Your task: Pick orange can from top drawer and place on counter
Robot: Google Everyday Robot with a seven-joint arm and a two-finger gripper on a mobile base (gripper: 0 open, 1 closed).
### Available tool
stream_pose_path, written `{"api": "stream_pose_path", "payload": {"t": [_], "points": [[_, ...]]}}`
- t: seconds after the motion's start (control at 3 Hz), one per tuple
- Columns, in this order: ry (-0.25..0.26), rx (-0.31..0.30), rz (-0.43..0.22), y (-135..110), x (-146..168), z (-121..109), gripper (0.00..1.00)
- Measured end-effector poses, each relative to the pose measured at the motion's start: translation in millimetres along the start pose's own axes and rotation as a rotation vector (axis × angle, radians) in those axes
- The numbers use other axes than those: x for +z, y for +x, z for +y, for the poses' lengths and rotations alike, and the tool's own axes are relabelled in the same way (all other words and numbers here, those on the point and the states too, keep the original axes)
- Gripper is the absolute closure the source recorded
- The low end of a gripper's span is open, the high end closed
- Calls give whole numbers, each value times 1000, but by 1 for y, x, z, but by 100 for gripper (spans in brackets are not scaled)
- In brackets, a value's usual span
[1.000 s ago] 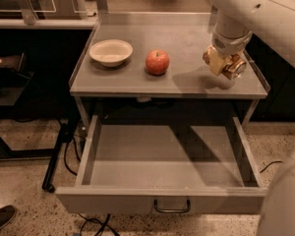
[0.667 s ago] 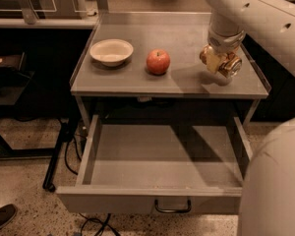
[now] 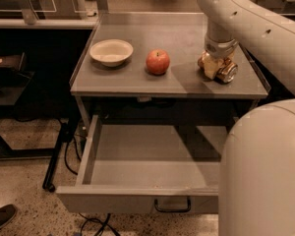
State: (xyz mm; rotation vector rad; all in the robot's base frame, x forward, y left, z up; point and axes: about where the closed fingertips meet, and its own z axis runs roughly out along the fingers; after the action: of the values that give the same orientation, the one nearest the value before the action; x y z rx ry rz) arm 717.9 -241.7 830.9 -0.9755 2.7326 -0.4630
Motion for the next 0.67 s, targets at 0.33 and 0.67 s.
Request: {"api": "stream_pose_path", "payload": {"t": [0.33,0.67], "points": [[-1,0,1,0,-3,-1,99],[-1,0,1,0,-3,-1,77]]}}
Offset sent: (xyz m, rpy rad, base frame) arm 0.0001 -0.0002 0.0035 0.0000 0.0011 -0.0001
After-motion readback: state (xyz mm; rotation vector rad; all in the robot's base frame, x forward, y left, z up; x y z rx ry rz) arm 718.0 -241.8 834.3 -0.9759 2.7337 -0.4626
